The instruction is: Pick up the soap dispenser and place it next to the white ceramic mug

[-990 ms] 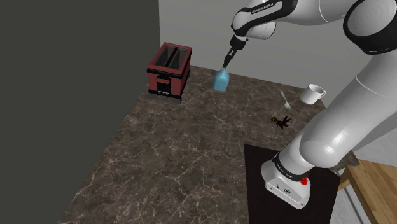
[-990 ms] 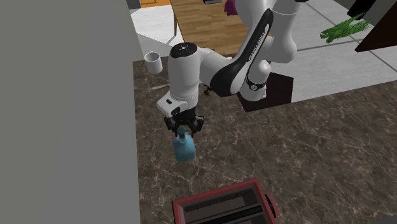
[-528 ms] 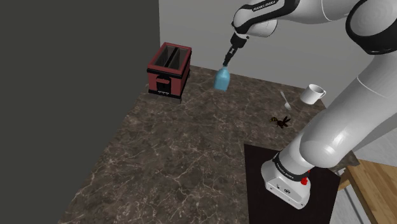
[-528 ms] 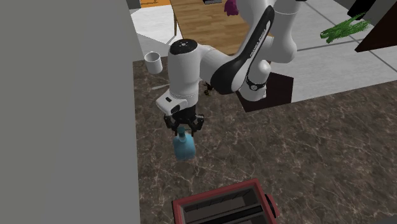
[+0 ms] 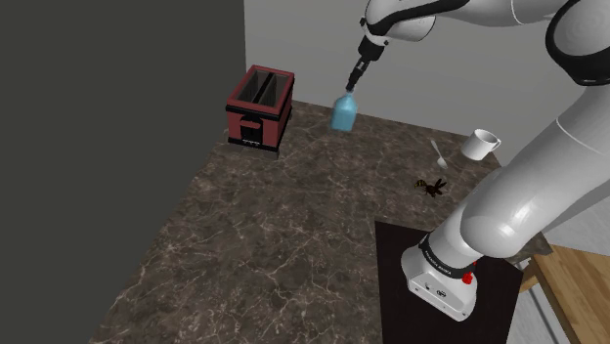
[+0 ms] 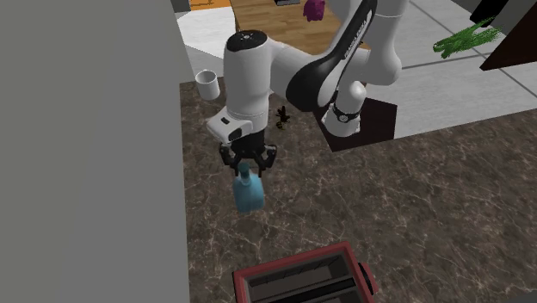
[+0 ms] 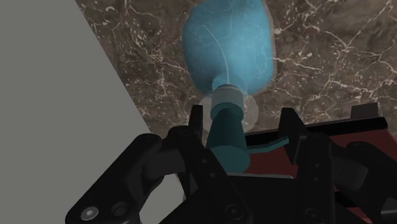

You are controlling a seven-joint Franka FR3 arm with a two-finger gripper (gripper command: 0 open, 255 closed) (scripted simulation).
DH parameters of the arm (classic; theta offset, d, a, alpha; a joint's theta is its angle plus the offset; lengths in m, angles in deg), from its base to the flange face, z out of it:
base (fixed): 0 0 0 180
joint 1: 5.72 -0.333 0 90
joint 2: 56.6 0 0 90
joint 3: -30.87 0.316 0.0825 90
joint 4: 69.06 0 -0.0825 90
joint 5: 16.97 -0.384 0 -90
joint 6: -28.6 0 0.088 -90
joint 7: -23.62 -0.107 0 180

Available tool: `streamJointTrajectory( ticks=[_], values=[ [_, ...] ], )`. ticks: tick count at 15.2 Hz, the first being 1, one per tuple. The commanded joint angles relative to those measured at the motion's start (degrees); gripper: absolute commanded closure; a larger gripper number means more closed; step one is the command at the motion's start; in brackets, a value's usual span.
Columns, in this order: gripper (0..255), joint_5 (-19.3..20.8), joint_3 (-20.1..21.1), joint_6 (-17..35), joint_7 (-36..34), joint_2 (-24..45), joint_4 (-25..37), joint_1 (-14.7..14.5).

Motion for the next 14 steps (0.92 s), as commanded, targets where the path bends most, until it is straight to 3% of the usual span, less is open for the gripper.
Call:
streamJointTrajectory(
  ticks=[1,14],
  values=[
    [255,0.27,0.00,-1.45,-0.28,-0.30,1.19,0.01],
    [255,1.78,0.18,-11.12,-2.05,-2.23,9.19,-0.02]
  ],
)
